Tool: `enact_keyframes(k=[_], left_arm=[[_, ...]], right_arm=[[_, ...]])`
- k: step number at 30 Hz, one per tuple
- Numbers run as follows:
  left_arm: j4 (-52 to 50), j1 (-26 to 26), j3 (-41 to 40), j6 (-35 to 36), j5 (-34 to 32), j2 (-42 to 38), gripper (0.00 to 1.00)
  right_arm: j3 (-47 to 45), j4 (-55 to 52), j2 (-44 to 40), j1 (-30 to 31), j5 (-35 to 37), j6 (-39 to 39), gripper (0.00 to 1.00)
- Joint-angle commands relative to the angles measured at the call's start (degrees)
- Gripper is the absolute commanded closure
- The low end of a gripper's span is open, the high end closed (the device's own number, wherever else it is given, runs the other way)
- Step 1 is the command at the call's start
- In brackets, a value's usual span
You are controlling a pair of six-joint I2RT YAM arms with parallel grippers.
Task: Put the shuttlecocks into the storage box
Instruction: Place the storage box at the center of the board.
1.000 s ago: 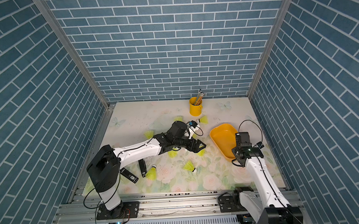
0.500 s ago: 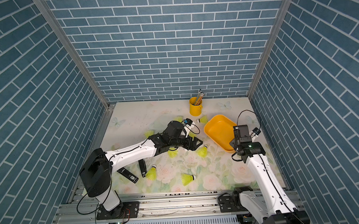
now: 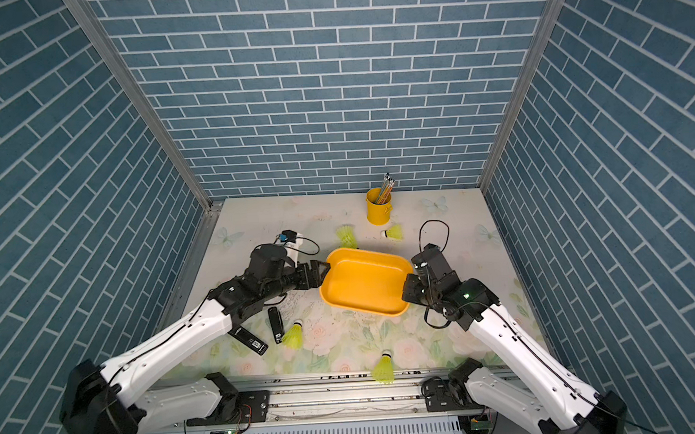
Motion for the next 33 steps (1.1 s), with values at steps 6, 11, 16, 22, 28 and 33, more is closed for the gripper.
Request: enact_keyframes(k=[6,11,16,22,28,33], left_arm=[[-9.04,1.31,-5.67,-2.64,1.89,-5.96,0.18],[-8.59,1.18,-9.52,-2.91,5.1,-8.34,0.19],[-7.25,0.19,-10.5,-3.47,6.17,-8.46,0.19],[-5.77,-0.23,-10.23,-3.84,6.06,-7.66,0.19],[-3.93,-1.02,-9.88,-4.01,6.52,-6.24,0.2],[-3.9,-1.5,-9.59,-3.99,6.08,-5.73,0.2]], right_arm=[[-3.41,-1.55,4.45,18.99,-1.33,6.89,1.0],[-10.54,0.17,3.4,22.42,-3.34,12.35,1.0],[-10.43,0.22,4.35,22.67,-0.26,13.99,1.0],[-14.92,-0.52,4.23,22.54,-1.68,18.17,0.8],[-20.38,3.98,-4.08,16.45,-3.17,20.85,1.0],[-19.65,7.41,-0.83,13.74,-2.38,15.82,1.0]])
